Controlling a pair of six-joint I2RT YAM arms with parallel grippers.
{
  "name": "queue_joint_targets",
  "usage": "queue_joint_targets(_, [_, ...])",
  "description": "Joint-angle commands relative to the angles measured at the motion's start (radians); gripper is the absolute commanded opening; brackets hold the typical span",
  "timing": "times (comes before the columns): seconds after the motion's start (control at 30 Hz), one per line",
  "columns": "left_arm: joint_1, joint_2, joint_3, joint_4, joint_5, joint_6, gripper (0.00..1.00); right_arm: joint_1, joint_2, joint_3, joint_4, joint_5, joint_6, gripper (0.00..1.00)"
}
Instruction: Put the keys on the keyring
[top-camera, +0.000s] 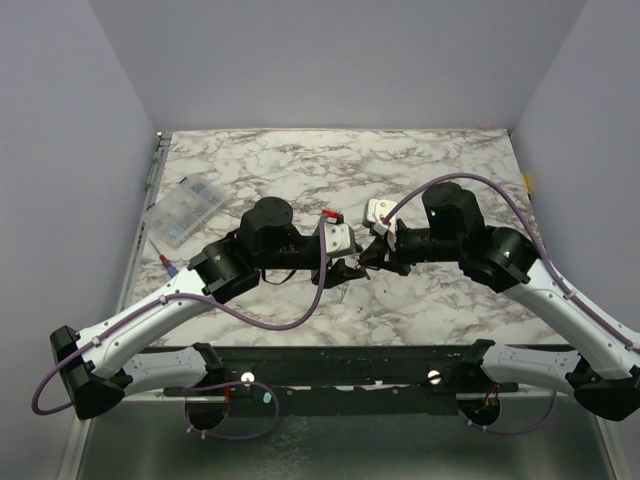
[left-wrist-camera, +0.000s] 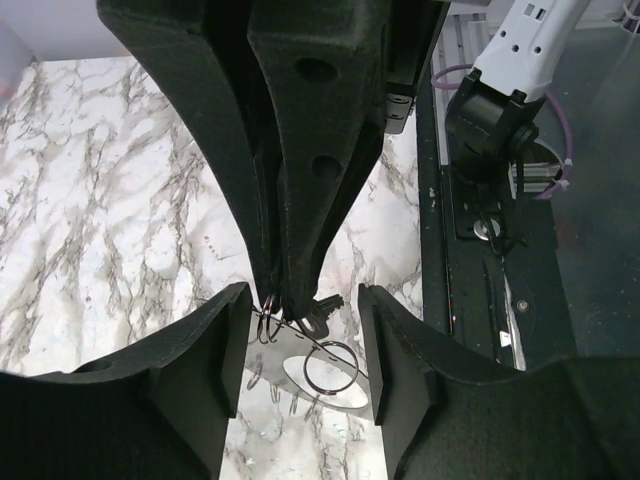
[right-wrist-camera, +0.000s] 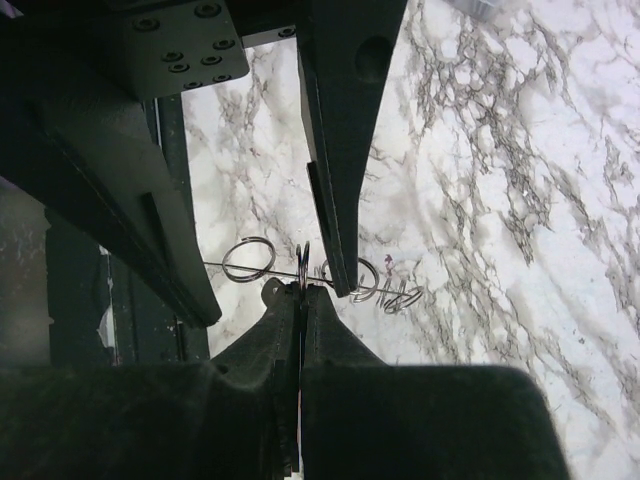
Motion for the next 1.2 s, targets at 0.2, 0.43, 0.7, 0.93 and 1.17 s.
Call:
queue_joint_targets(0.2, [-0.003, -0.046, 0.015, -0.021, -0.019, 0.037, 0.38, 0.008, -0.012, 0.004, 0.044, 0.011, 0.0, 0.01])
queue_joint_targets(0.43, [-0.002, -0.025, 0.035, -0.057, -0.053, 0.074, 0.31, 0.008, -0.019, 0.009, 0.032, -0.029, -0.006, 0.01])
queue_joint_targets(0.7, [-0.002, -0.005, 0.052, -0.057, -0.061, 0.077, 0.0, 0.008, -0.02, 0.018, 0.022, -0.067, -0.01, 0.01])
queue_joint_targets(0.93, [-0.003, -0.035, 0.039, -0.02, -0.084, 0.075, 0.0, 0.008, -0.058, -0.011, 0.06, -0.051, -0.003, 0.1])
queue_joint_targets(1.17, [-0.002, -0.151, -0.075, 0.174, -0.089, 0.002, 0.0, 0.007, -0.113, -0.054, 0.113, -0.035, 0.014, 0.61])
